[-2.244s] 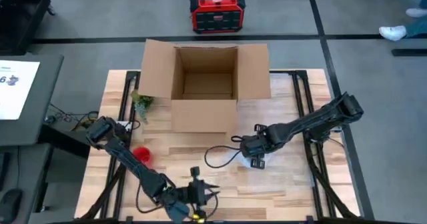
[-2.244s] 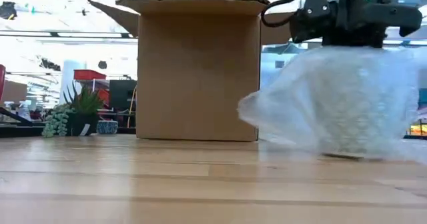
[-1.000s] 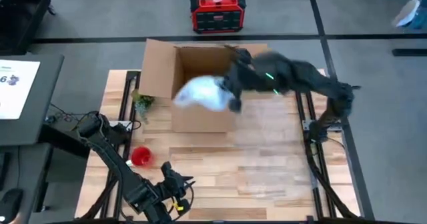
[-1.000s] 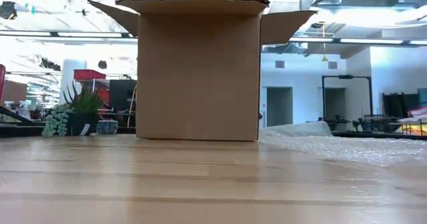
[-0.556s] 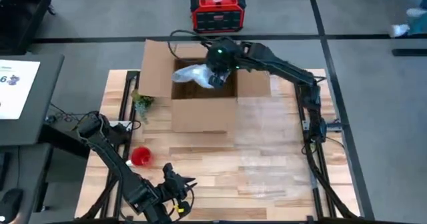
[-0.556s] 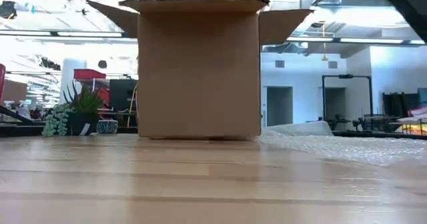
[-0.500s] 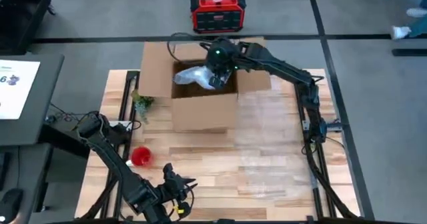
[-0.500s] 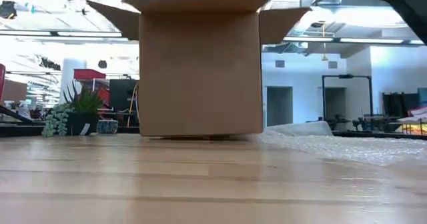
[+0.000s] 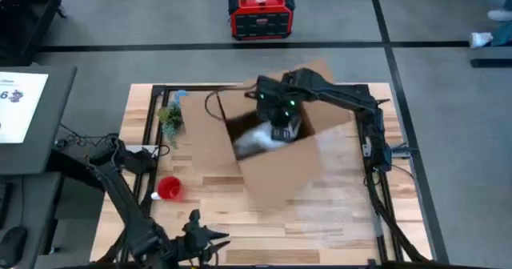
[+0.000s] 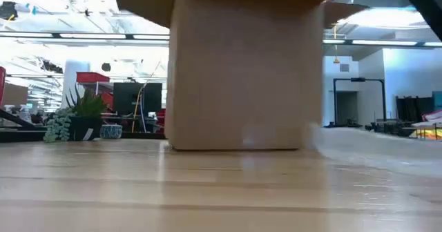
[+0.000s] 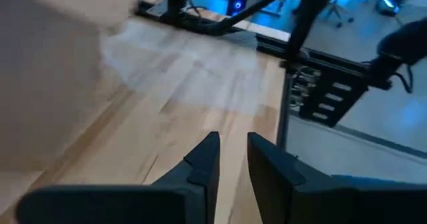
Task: Wrap mug
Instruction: Put the wrapped white mug into the box
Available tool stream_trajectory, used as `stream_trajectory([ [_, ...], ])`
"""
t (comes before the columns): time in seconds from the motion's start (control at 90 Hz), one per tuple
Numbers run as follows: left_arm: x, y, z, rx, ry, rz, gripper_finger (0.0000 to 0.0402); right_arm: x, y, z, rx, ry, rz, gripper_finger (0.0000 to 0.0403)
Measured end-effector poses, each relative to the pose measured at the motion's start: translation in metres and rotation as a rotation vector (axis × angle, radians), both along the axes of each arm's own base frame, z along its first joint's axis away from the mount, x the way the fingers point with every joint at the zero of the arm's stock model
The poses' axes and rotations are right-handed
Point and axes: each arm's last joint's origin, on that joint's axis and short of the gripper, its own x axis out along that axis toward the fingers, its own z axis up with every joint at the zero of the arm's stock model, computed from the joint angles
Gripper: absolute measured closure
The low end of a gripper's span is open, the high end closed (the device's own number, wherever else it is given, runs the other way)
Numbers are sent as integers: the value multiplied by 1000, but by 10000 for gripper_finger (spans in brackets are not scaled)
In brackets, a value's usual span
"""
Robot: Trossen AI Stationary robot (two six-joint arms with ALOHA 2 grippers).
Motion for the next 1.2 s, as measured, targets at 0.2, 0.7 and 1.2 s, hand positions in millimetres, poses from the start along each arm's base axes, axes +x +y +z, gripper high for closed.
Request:
stream_trajectory([
  [0.2,-8,4,-4,31,18,41,346,-17,55,25,35,-73,81,390],
  [0.7,-15,38,-48,107,132,201,346,-2,61,72,-365,-567,-239,390],
  [1.2,-8,44,-50,119,142,219,346,29,-33,35,-413,-471,-463,390],
])
